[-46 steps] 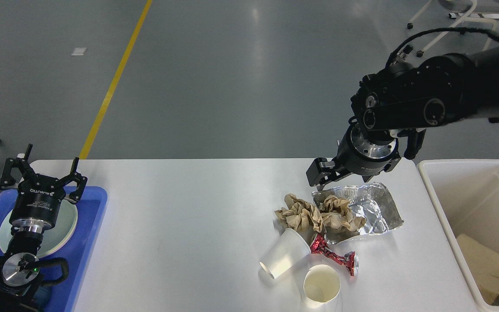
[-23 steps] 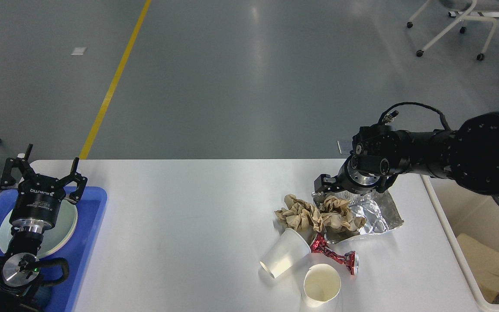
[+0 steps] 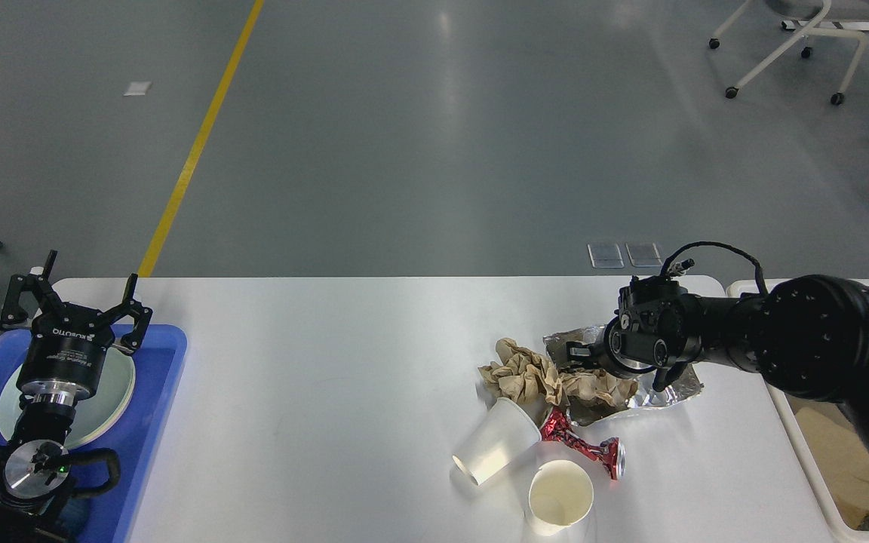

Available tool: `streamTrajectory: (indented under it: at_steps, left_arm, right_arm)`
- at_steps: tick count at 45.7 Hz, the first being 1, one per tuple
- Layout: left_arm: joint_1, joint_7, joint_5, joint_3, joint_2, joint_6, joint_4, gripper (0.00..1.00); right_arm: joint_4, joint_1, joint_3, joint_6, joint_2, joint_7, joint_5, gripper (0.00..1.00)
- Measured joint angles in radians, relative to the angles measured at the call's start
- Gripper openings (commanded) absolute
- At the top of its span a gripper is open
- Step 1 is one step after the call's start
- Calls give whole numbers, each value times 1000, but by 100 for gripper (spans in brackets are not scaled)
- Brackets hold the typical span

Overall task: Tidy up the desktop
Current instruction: 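Lower the right gripper and grasp the crumpled brown paper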

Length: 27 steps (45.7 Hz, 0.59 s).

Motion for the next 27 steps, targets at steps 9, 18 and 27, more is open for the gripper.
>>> streamTrajectory:
  at_steps: [9, 18, 27]
  left_arm:
    - [0, 0, 0, 0, 0, 0, 0, 97]
    - [0, 0, 0, 0, 0, 0, 0, 97]
    - [0, 0, 0, 0, 0, 0, 0, 97]
  right_arm:
    - [-19, -38, 3, -27, 14, 0, -1, 100]
    - [-19, -53, 10, -31, 18, 0, 0, 86]
    - [-19, -55, 12, -40, 19, -1, 3, 51]
